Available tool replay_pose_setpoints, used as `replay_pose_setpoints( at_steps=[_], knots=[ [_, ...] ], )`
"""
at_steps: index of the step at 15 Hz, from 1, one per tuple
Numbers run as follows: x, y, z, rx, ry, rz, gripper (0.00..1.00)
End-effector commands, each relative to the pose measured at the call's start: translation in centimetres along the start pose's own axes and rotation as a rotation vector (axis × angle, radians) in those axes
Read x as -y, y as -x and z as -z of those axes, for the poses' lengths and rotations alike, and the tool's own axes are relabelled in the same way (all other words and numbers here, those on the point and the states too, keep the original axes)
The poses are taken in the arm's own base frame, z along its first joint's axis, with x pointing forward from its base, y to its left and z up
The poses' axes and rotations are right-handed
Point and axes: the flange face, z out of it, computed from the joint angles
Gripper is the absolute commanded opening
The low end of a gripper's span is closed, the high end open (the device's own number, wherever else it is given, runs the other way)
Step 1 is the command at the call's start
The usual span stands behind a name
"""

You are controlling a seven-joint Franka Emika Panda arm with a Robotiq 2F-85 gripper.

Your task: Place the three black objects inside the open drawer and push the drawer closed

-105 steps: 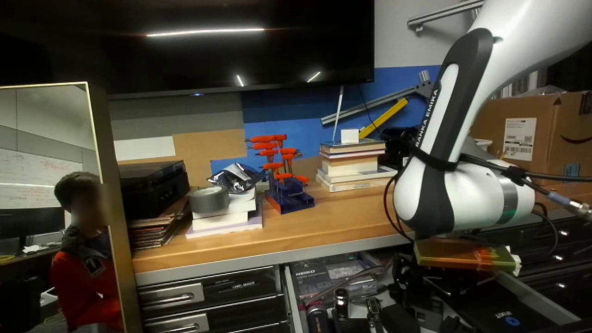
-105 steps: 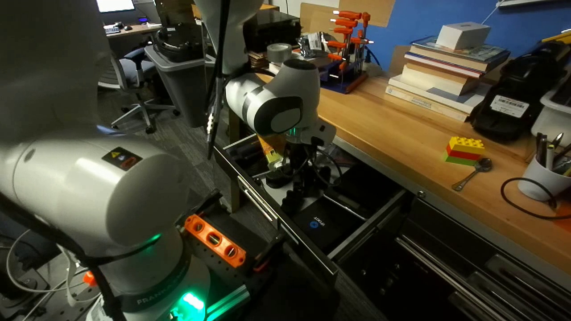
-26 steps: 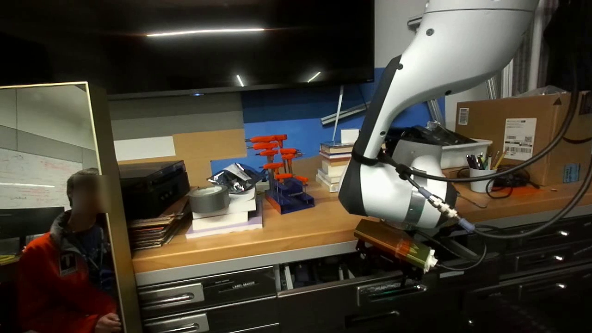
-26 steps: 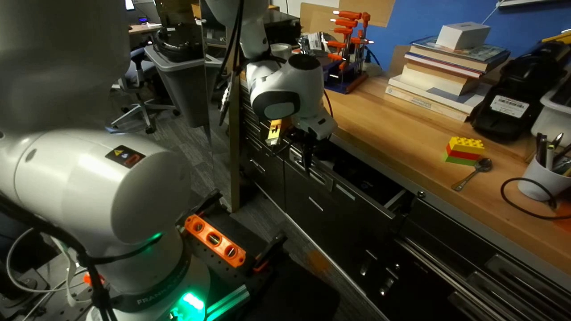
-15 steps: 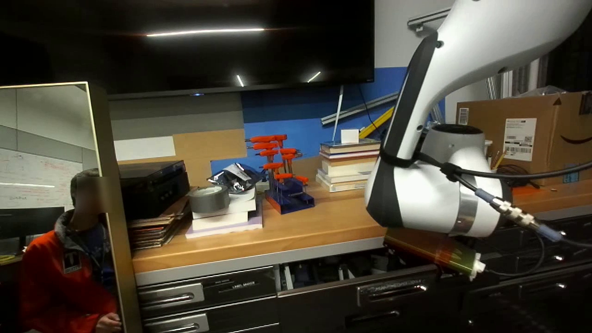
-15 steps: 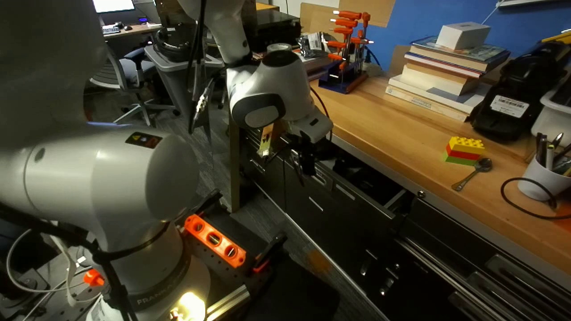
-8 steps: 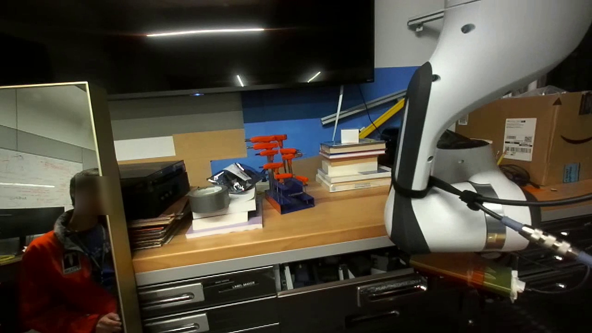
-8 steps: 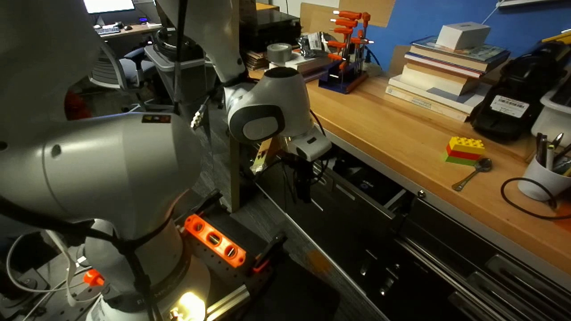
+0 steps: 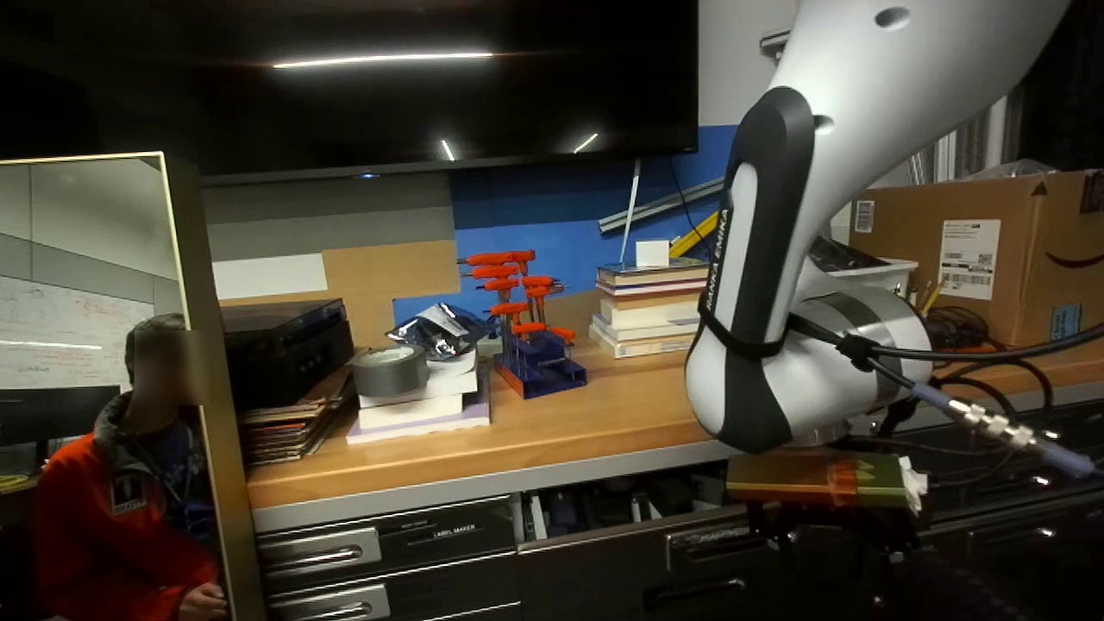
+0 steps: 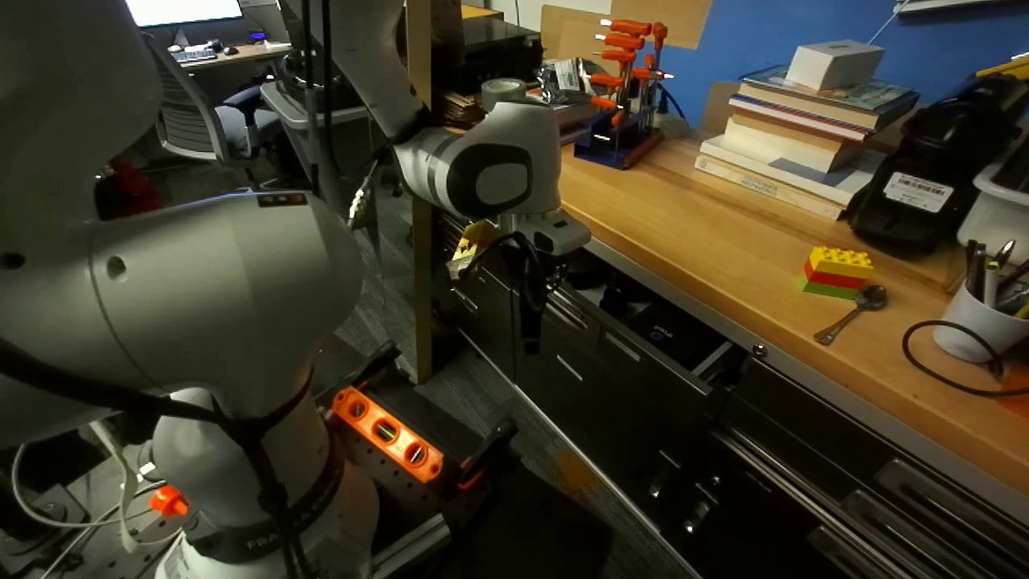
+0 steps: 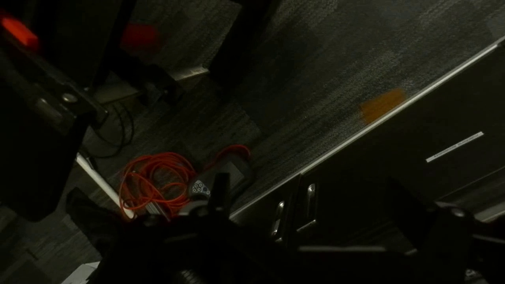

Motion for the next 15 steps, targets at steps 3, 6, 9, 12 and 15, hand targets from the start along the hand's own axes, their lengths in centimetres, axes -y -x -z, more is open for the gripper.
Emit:
replay_pose_setpoints(
  at_steps=[3,6,9,12,15],
  knots=[
    [2.4,-0.7,1.0,0.119,0.068,0.079,1.0],
    [3.1,-0.6,-0.3,0.209,0.108,0.118,1.0],
    [4.1,-0.4,-2.7,0.297,0.124,0.123,1.0],
    [5.5,-0.5,-4.9,0.328,0.083,0.104,1.0],
    [6.9,-1.5,-6.1,0.283,-0.005,0.033,1.0]
  ],
)
